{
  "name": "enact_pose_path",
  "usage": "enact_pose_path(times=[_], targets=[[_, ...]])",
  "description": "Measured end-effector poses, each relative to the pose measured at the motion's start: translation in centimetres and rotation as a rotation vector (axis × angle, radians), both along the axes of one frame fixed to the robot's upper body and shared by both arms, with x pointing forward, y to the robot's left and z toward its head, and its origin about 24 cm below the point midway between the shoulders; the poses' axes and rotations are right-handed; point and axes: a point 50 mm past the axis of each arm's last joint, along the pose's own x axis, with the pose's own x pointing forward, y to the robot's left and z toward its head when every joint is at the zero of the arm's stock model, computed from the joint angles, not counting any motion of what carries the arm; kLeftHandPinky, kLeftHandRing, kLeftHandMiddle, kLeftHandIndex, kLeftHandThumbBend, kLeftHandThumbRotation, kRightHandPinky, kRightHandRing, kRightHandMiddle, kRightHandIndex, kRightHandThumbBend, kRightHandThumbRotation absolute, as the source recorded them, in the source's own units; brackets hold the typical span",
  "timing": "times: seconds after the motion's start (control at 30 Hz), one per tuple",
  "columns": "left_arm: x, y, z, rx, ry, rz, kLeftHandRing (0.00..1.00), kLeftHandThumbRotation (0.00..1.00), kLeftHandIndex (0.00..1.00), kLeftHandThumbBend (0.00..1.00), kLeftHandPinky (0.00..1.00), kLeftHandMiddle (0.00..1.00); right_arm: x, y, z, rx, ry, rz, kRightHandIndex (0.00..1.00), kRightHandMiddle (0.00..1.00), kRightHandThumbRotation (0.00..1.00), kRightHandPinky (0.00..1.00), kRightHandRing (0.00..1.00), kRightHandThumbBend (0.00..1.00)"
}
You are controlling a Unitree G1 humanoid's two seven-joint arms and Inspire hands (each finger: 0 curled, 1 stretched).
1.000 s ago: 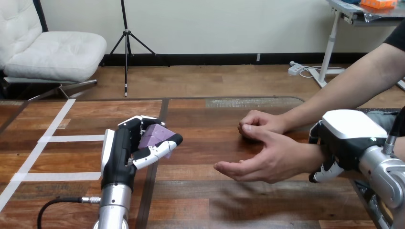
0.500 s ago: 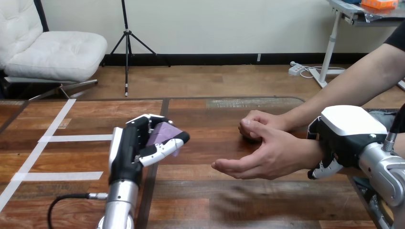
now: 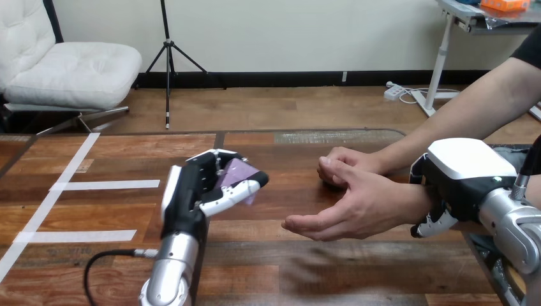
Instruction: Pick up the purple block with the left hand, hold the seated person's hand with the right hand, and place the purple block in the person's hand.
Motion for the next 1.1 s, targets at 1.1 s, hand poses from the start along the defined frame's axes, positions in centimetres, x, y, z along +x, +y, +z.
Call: enact_pose_path(times=[1.1], targets=[[2.7, -3.0, 3.1, -0.031, -0.062, -0.076, 0.35, 0.01, 0.46, 0.81, 0.29, 0.43, 0.8, 0.6, 1.3, -0.022, -0.043, 0.034, 0.52, 0.48, 0.00, 0.33, 0.41, 0.81]])
